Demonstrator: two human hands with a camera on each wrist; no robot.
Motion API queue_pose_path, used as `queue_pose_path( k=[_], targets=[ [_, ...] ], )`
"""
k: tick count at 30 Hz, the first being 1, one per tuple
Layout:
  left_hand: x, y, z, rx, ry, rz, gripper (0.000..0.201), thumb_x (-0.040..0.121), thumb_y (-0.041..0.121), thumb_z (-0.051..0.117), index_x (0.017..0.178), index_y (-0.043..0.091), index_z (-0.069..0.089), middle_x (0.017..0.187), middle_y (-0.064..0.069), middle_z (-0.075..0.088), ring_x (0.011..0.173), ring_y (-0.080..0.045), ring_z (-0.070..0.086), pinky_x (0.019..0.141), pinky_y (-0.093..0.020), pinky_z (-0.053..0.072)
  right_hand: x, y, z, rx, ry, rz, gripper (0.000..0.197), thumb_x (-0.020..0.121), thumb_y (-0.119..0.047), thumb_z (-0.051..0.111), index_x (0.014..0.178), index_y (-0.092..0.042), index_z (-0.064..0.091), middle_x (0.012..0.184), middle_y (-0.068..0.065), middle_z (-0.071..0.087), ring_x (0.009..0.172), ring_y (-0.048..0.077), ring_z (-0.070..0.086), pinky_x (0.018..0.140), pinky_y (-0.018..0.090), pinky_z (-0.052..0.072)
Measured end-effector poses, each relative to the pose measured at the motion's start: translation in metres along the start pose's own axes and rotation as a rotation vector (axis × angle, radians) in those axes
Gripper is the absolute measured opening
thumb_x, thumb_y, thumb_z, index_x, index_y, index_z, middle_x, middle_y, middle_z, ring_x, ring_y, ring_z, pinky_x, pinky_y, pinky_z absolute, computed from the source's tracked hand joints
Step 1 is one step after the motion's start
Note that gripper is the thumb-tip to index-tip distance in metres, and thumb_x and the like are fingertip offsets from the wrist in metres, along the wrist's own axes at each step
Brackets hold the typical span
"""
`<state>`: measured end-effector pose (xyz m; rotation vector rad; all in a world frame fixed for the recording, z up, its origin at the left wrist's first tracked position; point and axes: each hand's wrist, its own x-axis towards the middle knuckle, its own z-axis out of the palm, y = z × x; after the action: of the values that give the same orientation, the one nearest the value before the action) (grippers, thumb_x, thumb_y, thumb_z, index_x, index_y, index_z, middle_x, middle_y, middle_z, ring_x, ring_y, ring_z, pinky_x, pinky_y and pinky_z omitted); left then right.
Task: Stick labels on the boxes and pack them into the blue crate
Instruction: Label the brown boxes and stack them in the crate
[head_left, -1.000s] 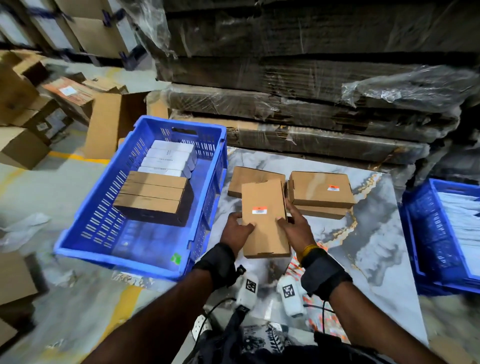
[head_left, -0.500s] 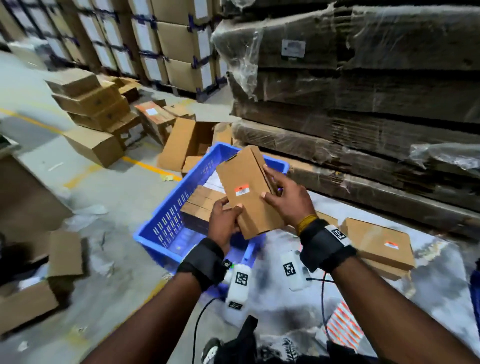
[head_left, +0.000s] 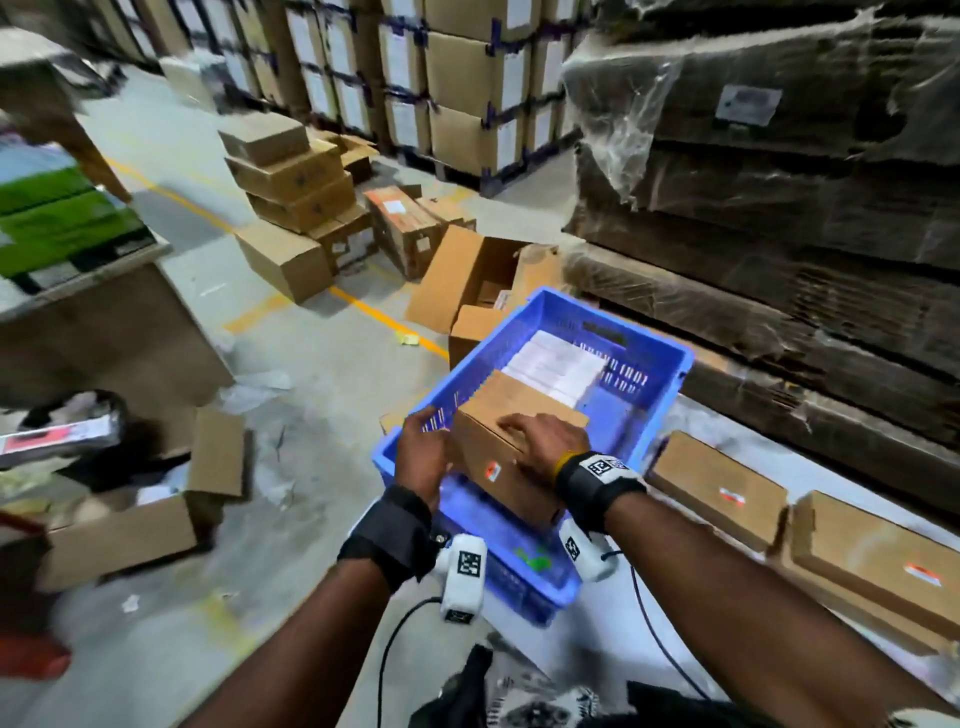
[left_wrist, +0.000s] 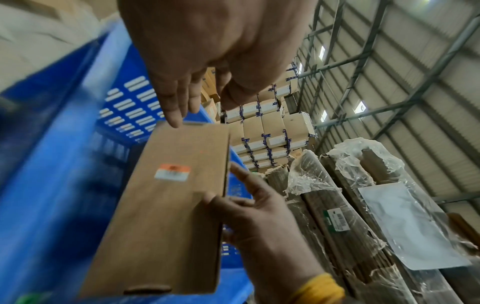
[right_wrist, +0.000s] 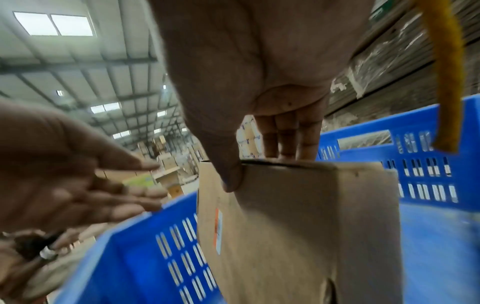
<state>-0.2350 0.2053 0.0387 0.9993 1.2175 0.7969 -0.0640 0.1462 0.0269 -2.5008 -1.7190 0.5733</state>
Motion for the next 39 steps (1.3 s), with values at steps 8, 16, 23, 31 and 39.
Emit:
queue_pose_path(
  k=[8, 16, 23, 31, 39],
  targets=[
    [0.01, -0.016, -0.023, 0.145, -0.052, 0.01, 0.036, 0.092, -0.003, 0.044, 0.122, 0.014, 0.052, 0.071, -0.005, 0.049, 0.059, -0.015, 0.043, 0.055, -0.029, 0.041, 0.026, -0.018, 0.028, -0.07, -0.055, -0.018, 0.051, 0.086, -0.038, 0.06, 0.133, -0.033, 0.039, 0.12, 0.013, 0.054, 0.106, 0.035, 0.057, 0.08, 0.038, 0.042],
    [0.014, -0.019, -0.031, 0.227, -0.133, 0.06, 0.031, 0.091, 0.005, 0.05, 0.117, 0.019, 0.06, 0.079, 0.002, 0.053, 0.073, -0.016, 0.049, 0.072, -0.037, 0.047, 0.034, -0.038, 0.047, -0.204, -0.02, -0.045, 0.054, 0.082, -0.036, 0.066, 0.127, -0.022, 0.041, 0.121, 0.013, 0.045, 0.107, 0.033, 0.049, 0.068, 0.038, 0.04],
    [0.016, -0.024, -0.038, 0.262, -0.163, 0.052, 0.027, 0.092, 0.006, 0.05, 0.113, 0.018, 0.061, 0.075, 0.003, 0.053, 0.075, -0.017, 0.054, 0.084, -0.044, 0.053, 0.033, -0.045, 0.053, -0.261, 0.001, -0.002, 0.061, 0.08, -0.046, 0.068, 0.128, -0.024, 0.038, 0.12, 0.011, 0.048, 0.105, 0.03, 0.052, 0.066, 0.036, 0.039],
    [0.022, -0.017, -0.026, 0.321, -0.255, 0.012, 0.025, 0.092, 0.01, 0.053, 0.114, 0.02, 0.061, 0.084, 0.005, 0.056, 0.08, -0.013, 0.054, 0.079, -0.029, 0.045, 0.027, -0.043, 0.038, -0.21, -0.02, 0.045, 0.069, 0.077, -0.049, 0.072, 0.132, -0.026, 0.037, 0.123, 0.012, 0.045, 0.109, 0.033, 0.052, 0.077, 0.041, 0.045],
    [0.014, -0.008, 0.031, 0.487, -0.396, 0.055, 0.022, 0.084, 0.002, 0.054, 0.094, 0.019, 0.063, 0.105, -0.024, 0.068, 0.09, -0.038, 0.065, 0.083, -0.043, 0.052, -0.002, -0.015, 0.007, 0.022, 0.105, 0.196, 0.035, 0.088, -0.038, 0.06, 0.121, -0.027, 0.053, 0.124, 0.01, 0.047, 0.116, 0.032, 0.052, 0.09, 0.041, 0.043]
  ],
)
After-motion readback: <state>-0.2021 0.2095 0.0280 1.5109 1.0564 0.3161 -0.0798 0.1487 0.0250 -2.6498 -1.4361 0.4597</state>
